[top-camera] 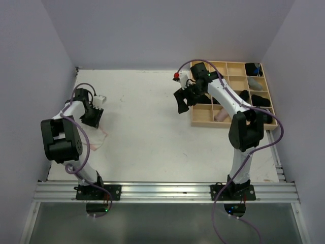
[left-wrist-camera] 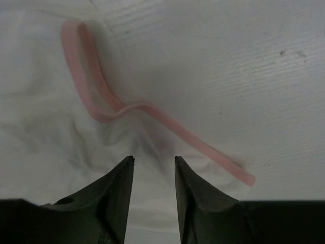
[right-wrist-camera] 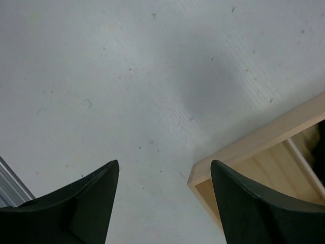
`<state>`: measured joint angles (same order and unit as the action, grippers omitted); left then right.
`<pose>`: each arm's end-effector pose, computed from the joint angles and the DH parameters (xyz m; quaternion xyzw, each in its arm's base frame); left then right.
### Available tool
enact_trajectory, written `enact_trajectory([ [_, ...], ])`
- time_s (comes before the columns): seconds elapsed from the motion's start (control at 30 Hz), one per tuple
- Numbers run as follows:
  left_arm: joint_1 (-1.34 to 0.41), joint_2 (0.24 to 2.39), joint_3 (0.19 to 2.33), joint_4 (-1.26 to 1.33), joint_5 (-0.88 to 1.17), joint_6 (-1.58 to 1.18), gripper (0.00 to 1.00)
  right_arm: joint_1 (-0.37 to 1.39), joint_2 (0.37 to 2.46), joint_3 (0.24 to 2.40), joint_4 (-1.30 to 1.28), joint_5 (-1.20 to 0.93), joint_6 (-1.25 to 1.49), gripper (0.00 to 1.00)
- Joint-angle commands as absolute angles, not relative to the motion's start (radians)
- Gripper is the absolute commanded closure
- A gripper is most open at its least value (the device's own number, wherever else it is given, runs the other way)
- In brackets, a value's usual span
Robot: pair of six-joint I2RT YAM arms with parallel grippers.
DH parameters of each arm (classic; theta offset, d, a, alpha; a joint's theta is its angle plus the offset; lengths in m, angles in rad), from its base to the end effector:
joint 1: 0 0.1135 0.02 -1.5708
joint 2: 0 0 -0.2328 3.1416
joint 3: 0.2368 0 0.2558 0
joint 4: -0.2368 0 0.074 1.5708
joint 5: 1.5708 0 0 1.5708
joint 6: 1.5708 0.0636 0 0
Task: Roll the underwear
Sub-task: Move the underwear to the center of the board
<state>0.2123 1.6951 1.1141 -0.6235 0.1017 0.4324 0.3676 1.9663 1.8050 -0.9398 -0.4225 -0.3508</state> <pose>0.3326 0.0651 0.1300 0.1171 0.9750 0.0102 0.1884 0.3868 0.1769 0.2299 -0.3799 0.8731 0.2058 0.2258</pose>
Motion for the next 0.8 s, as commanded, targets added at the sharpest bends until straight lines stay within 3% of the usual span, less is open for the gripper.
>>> enact_trajectory([
  [0.0,0.199,1.798,1.109,-0.649,0.051,0.502,0.61,0.336,1.934,1.763,-0.951,-0.480,-0.304,0.24],
  [0.27,0.003,1.948,1.143,-0.623,0.290,0.352,0.96,0.336,1.925,1.721,-0.956,-0.503,-0.305,0.26],
  [0.4,-0.172,2.000,1.265,-0.536,0.438,0.127,0.98,0.336,1.957,1.730,-0.954,-0.538,-0.293,0.30],
  [0.43,-0.211,2.011,1.293,-0.516,0.461,0.079,0.96,0.336,1.962,1.735,-0.956,-0.555,-0.293,0.31],
  [0.47,-0.224,2.025,1.319,-0.461,0.474,0.024,0.81,0.336,1.967,1.736,-0.954,-0.563,-0.295,0.34],
  [0.53,-0.235,2.028,1.383,-0.407,0.508,-0.099,0.61,0.336,1.971,1.730,-0.936,-0.595,-0.304,0.37],
  [0.57,-0.235,2.022,1.429,-0.388,0.508,-0.107,0.46,0.336,1.970,1.724,-0.922,-0.600,-0.304,0.44],
  [0.63,-0.230,1.962,1.450,-0.374,0.485,-0.083,0.35,0.339,1.968,1.709,-0.901,-0.607,-0.313,0.54],
  [0.67,-0.223,1.929,1.445,-0.341,0.486,-0.068,0.33,0.350,1.967,1.707,-0.900,-0.607,-0.327,0.61],
  [0.77,-0.174,1.795,1.398,-0.316,0.495,-0.005,0.30,0.394,1.960,1.694,-0.905,-0.575,-0.367,0.69],
])
